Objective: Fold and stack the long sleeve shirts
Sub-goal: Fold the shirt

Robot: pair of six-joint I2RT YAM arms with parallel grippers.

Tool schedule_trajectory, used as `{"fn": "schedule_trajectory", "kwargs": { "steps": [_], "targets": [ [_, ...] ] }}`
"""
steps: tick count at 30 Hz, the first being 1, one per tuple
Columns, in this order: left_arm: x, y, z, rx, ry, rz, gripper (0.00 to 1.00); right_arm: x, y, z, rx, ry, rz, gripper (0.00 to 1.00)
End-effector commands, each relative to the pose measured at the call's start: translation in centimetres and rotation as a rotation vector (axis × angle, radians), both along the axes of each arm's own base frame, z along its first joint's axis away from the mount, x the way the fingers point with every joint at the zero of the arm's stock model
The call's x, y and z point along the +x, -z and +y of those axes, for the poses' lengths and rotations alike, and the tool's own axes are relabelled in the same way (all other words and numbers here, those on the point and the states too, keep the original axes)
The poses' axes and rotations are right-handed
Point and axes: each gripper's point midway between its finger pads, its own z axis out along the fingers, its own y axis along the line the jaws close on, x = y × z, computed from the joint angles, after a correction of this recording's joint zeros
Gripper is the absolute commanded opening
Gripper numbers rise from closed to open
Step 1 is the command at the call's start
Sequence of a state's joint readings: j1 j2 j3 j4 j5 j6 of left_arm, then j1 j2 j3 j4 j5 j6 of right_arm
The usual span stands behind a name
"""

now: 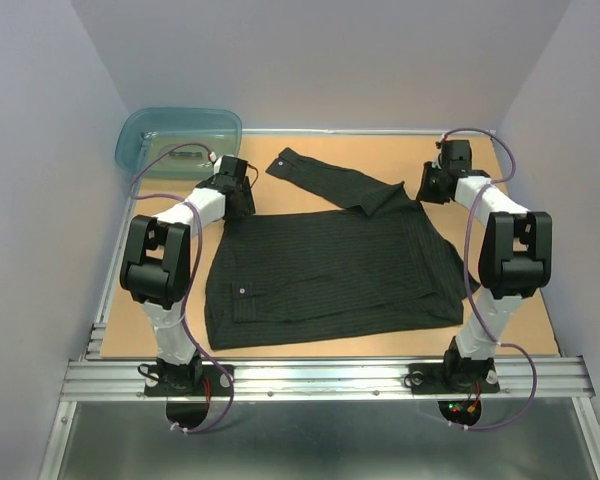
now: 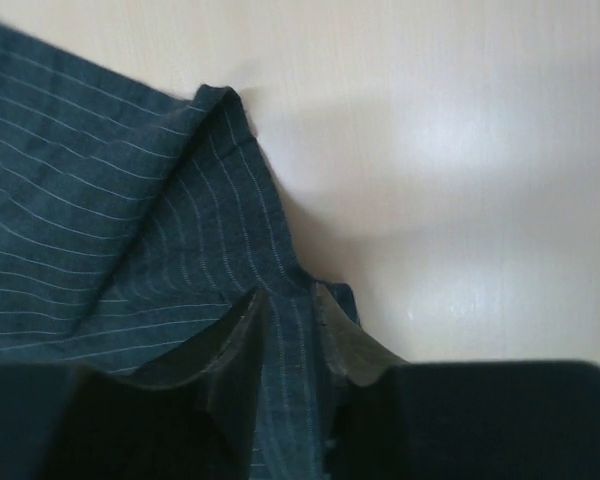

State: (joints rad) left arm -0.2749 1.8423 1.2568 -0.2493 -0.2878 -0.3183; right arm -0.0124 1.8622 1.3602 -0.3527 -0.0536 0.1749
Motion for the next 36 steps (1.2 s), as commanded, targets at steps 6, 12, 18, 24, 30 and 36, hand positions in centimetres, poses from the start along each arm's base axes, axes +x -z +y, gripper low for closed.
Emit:
{"fn": "schedule_trajectory", "kwargs": {
  "steps": [6, 12, 18, 24, 30, 36],
  "targets": [
    [1.6, -1.2, 1.4, -0.087, -0.047, -0.045, 0.89, 1.5, 2.9, 0.2, -0.082, -0.140, 0.023, 0.44],
    [1.9, 0.7, 1.1, -0.073, -0.014, 0.001, 0.83, 2.6, 3.5, 0.1, -0.091, -0.151, 0.022, 0.47],
    [1.4, 2.1, 0.6, -0.088, 0.010, 0.049, 0.80, 2.8, 2.9, -0.4, -0.131, -0.159, 0.009, 0.47],
    [0.9, 2.7, 2.2, -0.065, -0.048, 0.075, 0.77, 3.4, 1.7, 0.8, -0.133, -0.198, -0.024, 0.48],
    [1.0, 0.8, 2.0, -0.083, -0.030, 0.029, 0.79, 4.3, 0.4, 1.5, -0.122, -0.229, -0.060, 0.54],
    [1.0, 0.1, 2.0, -0.123, -0.026, 0.006, 0.81, 4.8, -0.6, 1.8, -0.125, -0.237, -0.087, 0.54]
  ]
}}
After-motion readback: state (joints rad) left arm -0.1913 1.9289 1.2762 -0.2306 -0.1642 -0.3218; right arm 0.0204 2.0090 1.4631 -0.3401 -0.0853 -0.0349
